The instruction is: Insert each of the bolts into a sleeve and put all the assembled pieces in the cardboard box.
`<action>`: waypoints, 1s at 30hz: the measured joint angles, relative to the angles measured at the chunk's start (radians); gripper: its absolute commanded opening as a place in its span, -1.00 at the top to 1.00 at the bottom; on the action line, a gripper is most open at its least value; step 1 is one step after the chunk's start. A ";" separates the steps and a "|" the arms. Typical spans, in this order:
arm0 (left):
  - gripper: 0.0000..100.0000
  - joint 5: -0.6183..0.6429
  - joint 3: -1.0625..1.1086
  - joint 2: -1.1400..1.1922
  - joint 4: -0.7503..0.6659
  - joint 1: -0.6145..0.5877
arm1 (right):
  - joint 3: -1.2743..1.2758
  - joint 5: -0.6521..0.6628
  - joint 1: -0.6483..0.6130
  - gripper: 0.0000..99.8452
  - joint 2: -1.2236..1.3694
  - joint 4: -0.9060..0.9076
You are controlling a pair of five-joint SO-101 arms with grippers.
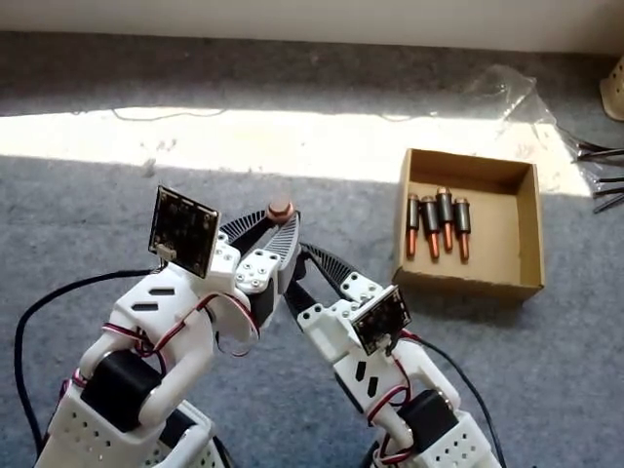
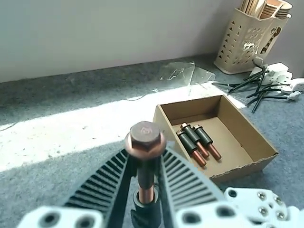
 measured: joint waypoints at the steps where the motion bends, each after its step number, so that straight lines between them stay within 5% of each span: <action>1: 0.99 0.000 0.012 0.000 0.000 0.000 | 0.000 0.000 0.000 0.99 0.000 0.000; 21: 0.98 0.005 0.152 -0.003 0.002 -0.064 | 0.000 -0.002 -0.002 0.99 0.002 0.000; 30: 0.57 -0.005 0.153 -0.002 0.002 -0.089 | 0.000 0.000 0.002 0.99 0.002 0.000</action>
